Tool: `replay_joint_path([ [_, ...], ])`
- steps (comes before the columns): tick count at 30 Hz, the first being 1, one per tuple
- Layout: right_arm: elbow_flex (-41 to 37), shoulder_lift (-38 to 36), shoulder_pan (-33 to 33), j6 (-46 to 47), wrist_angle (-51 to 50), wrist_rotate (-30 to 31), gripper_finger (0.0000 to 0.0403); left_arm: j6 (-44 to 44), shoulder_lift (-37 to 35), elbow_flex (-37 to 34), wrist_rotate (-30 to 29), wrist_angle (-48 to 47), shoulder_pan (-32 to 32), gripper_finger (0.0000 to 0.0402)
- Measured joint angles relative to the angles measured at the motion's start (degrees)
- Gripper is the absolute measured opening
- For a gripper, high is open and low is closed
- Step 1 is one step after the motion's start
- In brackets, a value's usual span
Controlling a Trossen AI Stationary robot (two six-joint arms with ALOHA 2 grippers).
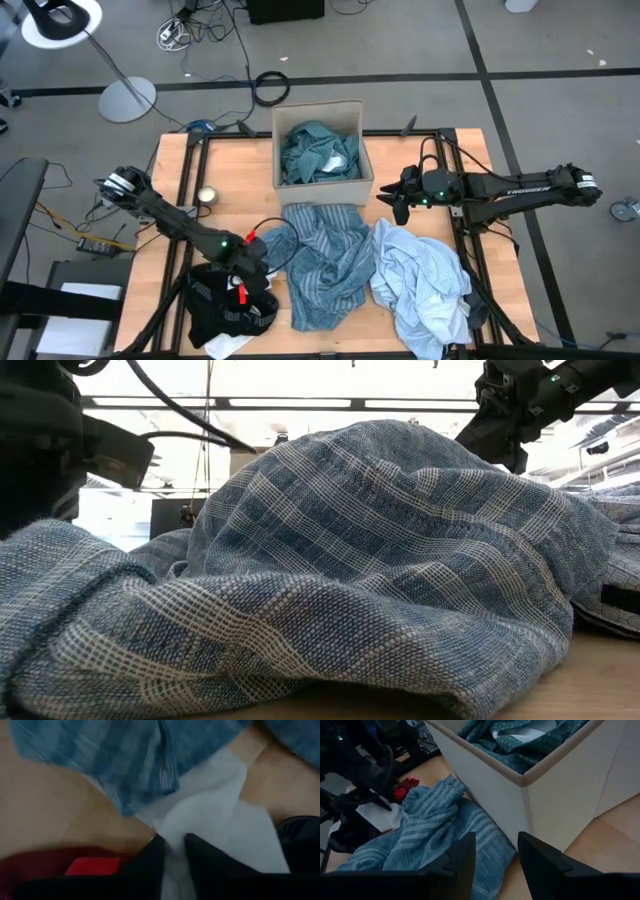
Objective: Sort clothes
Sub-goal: Put the white sock into the laundry bin
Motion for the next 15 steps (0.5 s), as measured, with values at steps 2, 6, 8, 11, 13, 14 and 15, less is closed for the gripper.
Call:
replay_joint_path([
  [2, 0.00, 0.00, 0.00, 0.00, 0.00, 0.00, 0.0148, 0.05, -0.07, 0.00, 0.43, -0.03, 0.00, 0.0024],
  [6, 0.00, 0.00, 0.00, 0.00, -0.02, 0.00, 0.0148, 1.14, -0.11, 1.63, 0.70, -2.51, 0.00, 0.0006],
  [8, 0.00, 0.00, 0.00, 0.00, -0.02, 0.00, 0.0148, 2.61, -0.11, 3.57, 0.75, -6.01, 0.01, 0.0004],
  [11, 0.01, 0.00, 0.00, 0.01, -0.04, 0.00, 0.0148, 4.58, -0.11, 7.32, 0.06, -13.10, 0.33, 0.0003],
  [13, 0.00, 0.00, 0.00, 0.00, -0.14, 0.00, 0.0148, 6.21, -0.11, 10.69, -0.75, -18.57, 0.57, 0.0002],
  [14, 0.00, 0.00, 0.00, -0.06, -0.22, 0.00, 0.0148, 7.26, -0.11, 12.48, -1.66, -21.56, 0.75, 0.0002],
  [15, 0.00, 0.00, 0.00, -0.12, -0.35, 0.00, 0.0148, 8.10, -0.11, 14.28, -2.55, -24.26, 0.88, 0.0002],
])
